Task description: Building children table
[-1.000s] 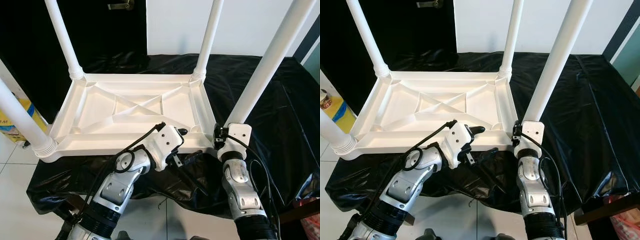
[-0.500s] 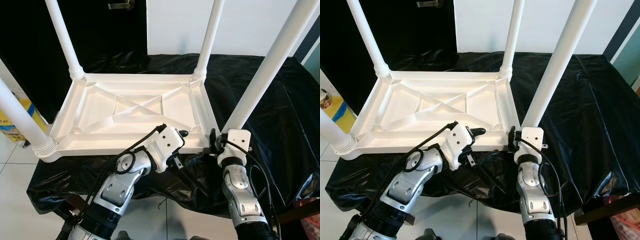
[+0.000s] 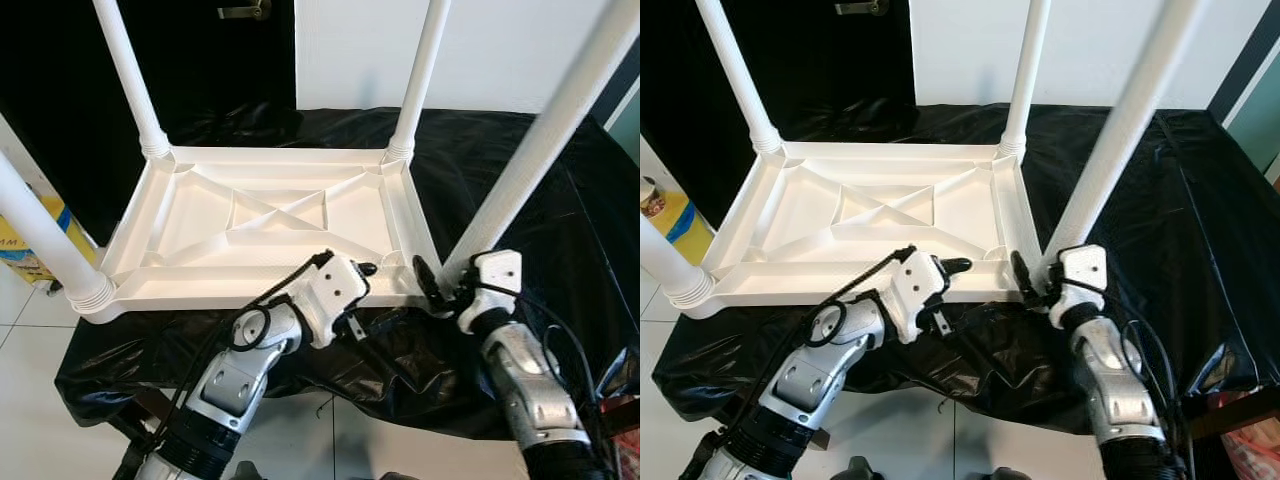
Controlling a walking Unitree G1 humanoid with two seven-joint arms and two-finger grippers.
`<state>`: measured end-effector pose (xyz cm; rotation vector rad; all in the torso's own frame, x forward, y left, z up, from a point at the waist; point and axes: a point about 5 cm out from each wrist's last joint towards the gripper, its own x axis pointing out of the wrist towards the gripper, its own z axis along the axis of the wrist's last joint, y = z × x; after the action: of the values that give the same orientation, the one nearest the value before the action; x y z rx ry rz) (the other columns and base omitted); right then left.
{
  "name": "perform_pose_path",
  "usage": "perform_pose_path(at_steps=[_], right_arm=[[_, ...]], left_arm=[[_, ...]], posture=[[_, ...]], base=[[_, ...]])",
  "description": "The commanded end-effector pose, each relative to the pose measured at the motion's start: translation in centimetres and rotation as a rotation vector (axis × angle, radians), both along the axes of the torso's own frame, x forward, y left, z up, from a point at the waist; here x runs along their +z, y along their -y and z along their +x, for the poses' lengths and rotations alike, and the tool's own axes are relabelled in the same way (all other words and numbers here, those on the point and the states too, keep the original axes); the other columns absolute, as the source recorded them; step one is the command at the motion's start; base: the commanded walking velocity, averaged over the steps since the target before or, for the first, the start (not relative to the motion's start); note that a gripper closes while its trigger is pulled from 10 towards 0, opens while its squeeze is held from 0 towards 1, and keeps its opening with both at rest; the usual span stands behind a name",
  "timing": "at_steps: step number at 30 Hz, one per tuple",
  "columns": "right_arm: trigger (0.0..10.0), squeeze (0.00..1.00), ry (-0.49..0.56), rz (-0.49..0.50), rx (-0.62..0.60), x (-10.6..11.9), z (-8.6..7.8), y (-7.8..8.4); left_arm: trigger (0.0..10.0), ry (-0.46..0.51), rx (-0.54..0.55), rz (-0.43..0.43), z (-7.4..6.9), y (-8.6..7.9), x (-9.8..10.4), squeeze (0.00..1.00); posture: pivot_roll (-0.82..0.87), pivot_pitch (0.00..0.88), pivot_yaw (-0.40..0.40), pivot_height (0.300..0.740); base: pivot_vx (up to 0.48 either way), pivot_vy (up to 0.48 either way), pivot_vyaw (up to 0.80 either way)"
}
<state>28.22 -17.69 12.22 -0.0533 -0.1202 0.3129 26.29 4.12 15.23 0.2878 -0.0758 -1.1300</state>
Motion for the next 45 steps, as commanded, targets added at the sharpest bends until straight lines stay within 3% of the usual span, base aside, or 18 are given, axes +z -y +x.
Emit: perform_pose_path(at_steps=[1,8,12,13,25,26,27,28,36,38,42,45], right_arm=[[10.0,0.0,-0.042,-0.018,0.052,-0.5,0.1,0.4],[10.0,0.0,-0.122,-0.112,0.211,-1.0,1.5,1.6],[10.0,0.0,-0.126,-0.124,0.229,-1.1,1.8,1.5],[0.0,0.0,-0.131,-0.132,0.246,-1.3,2.0,1.3],[0.0,0.0,-0.151,-0.126,0.252,-2.0,1.9,1.8],[6.8,0.0,-0.155,-0.123,0.245,-2.1,1.9,1.9],[6.8,0.0,-0.155,-0.123,0.245,-2.1,1.9,1.9],[10.0,0.0,-0.158,-0.121,0.241,-2.1,1.9,2.0],[10.0,0.0,-0.128,-0.092,0.118,-2.2,1.7,1.7],[10.0,0.0,-0.094,-0.035,-0.005,-1.9,1.7,1.6],[10.0,0.0,-0.071,0.004,-0.131,-1.8,1.5,1.3],[10.0,0.0,-0.068,0.011,-0.157,-1.9,1.4,1.1]], left_arm=[[10.0,0.013,0.021,0.0,0.0,-0.1,0.2,0.0],[10.0,0.016,0.028,0.002,0.1,-0.2,0.3,0.0],[10.0,0.016,0.03,0.001,0.2,-0.3,0.4,0.0],[10.0,0.017,0.03,0.0,0.2,-0.2,0.4,0.0],[10.0,0.018,0.036,-0.001,0.4,-0.3,0.5,0.0],[10.0,0.017,0.036,-0.001,0.4,-0.3,0.5,0.0],[10.0,0.017,0.036,-0.001,0.4,-0.3,0.5,0.0],[10.0,0.017,0.035,-0.001,0.4,-0.3,0.5,0.0],[10.0,0.016,0.032,-0.005,0.4,-0.1,0.5,0.0],[10.0,0.013,0.028,-0.005,0.3,0.0,0.4,0.0],[10.0,0.009,0.023,-0.002,0.2,0.0,0.3,0.0],[10.0,0.008,0.022,-0.001,0.2,0.0,0.3,0.0]], posture=[[0.04,0.02,-0.058,0.74],[0.04,0.03,-0.054,0.74],[0.04,0.03,-0.054,0.74],[0.04,0.03,-0.054,0.74],[0.03,0.041,-0.053,0.74],[0.03,0.041,-0.053,0.74],[0.03,0.041,-0.053,0.74],[0.03,0.042,-0.054,0.74],[0.02,0.042,-0.055,0.74],[0.02,0.044,-0.054,0.74],[0.02,0.045,-0.052,0.74],[0.02,0.045,-0.052,0.74]], base=[[0.0,0.0,0.0],[0.0,0.0,0.0],[0.0,0.0,0.0],[0.0,0.0,0.0],[0.0,0.0,0.0],[0.0,0.0,0.0],[0.0,0.0,0.0],[0.0,0.0,0.0],[0.0,0.0,0.0],[0.0,0.0,0.0],[0.0,0.0,0.0],[0.0,0.0,0.0]])
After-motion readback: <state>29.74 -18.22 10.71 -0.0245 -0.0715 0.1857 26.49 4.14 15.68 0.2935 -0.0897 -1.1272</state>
